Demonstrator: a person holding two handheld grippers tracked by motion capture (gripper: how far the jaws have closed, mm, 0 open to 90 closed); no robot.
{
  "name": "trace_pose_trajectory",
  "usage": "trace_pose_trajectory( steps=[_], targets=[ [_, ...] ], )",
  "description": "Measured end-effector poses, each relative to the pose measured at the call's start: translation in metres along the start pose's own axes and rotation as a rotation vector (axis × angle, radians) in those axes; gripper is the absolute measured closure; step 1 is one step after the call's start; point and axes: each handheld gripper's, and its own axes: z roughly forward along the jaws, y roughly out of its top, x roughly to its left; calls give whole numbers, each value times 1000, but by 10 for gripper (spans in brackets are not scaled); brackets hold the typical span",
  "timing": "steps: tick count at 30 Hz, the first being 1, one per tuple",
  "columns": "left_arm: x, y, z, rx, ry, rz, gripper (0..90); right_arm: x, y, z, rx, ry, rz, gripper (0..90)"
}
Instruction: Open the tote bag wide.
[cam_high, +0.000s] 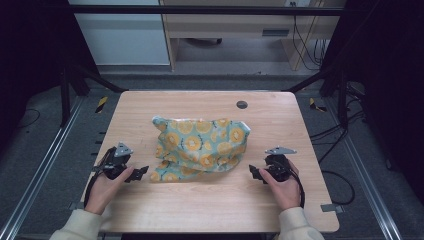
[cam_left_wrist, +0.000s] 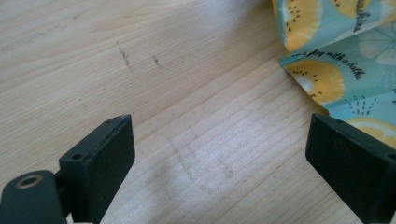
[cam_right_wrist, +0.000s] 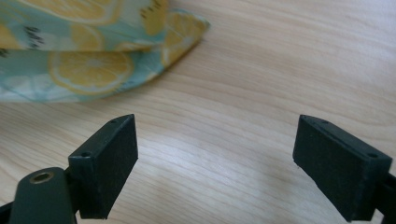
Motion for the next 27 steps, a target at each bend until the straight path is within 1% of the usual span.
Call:
trace_pose_trajectory(
  steps=[1,3,4,5,10,13,14,16,18,19,20,21,22,23,24,25,27],
  targets=[
    [0,0,0,0,0,0,78,0,0,0,0,0,0,140],
    [1,1,2,-1,6,-2,79,-4,-1,0,0,-3,17,141],
    [2,1,2,8,5,0,79,-7,-1,0,-3,-10,27,140],
    [1,1,3,15,5,2,80,-8,-1,0,-4,-10,25,139],
    [1,0,1,8,9,-1,79,-8,-2,-1,3,-15,31,133],
    [2,0,1,13,13,2,79,-8,-2,-1,8,-21,34,131],
    [2,0,1,9,17,-6,79,-8,-2,-1,4,-20,32,131],
    [3,0,1,14,17,-3,80,-8,-1,-3,-5,-21,30,138],
    [3,0,1,12,15,-10,80,-9,0,-4,-14,-18,32,151],
    [3,-1,1,11,18,-11,81,-8,5,-8,-39,-11,40,183],
    [3,-1,1,15,20,-8,81,-8,5,-8,-39,-11,40,183],
    [3,-1,1,17,21,-7,82,-8,9,-10,-50,-12,39,206],
    [3,-2,0,19,21,-7,82,-7,19,-16,-75,3,25,241],
    [3,-2,0,21,21,-7,82,-7,19,-16,-75,3,25,241],
    [3,-2,1,22,22,-9,82,-6,25,-19,-88,13,20,253],
    [3,-3,1,20,22,-13,81,-5,31,-22,-96,12,10,261],
    [3,-3,0,14,25,-18,82,-3,45,-27,-102,20,-12,273]
  ],
)
